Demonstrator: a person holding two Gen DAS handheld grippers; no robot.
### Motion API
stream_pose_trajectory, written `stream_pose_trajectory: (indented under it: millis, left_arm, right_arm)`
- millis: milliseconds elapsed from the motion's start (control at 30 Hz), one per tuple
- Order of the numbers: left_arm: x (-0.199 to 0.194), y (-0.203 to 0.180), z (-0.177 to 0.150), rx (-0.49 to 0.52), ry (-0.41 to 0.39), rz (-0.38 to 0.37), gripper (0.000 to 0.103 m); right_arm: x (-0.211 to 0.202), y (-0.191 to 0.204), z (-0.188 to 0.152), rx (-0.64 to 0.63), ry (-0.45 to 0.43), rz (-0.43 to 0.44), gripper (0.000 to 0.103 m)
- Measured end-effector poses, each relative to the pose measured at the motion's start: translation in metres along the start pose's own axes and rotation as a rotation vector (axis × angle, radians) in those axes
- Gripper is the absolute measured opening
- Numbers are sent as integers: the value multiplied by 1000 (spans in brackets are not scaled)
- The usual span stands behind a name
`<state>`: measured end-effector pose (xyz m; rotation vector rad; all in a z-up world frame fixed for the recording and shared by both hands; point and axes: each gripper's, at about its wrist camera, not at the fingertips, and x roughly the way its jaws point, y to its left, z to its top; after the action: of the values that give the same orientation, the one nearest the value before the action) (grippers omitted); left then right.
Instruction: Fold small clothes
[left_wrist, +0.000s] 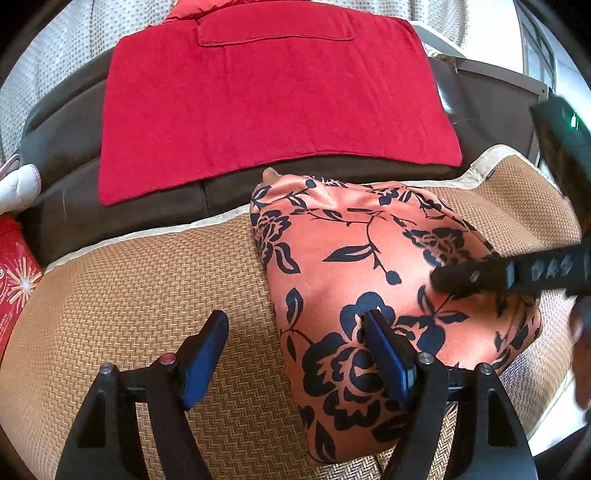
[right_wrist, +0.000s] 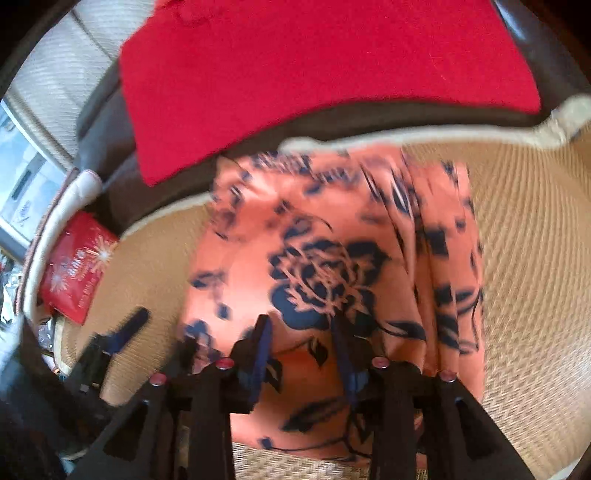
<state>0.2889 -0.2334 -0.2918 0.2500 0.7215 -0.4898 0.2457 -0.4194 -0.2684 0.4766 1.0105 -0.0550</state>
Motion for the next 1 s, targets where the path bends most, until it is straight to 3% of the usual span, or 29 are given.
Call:
stream_pose_trajectory:
  millis: [300, 600, 767, 1000]
  left_arm:
    - [6, -1, 1, 0, -7, 16, 78]
    - [7, -1, 2, -3, -6, 21, 79]
    - [8, -2, 2, -3, -6, 22, 79]
    - [10, -2, 3, -5, -5, 21, 79]
  right_arm:
    - [-9, -12, -3, 17, -25, 87, 39]
    - [-27, -14, -1, 37, -102, 75, 39]
    - [-3, -25, 0, 83, -35, 53, 39]
    - [-3, -23, 1, 63, -38, 48, 40]
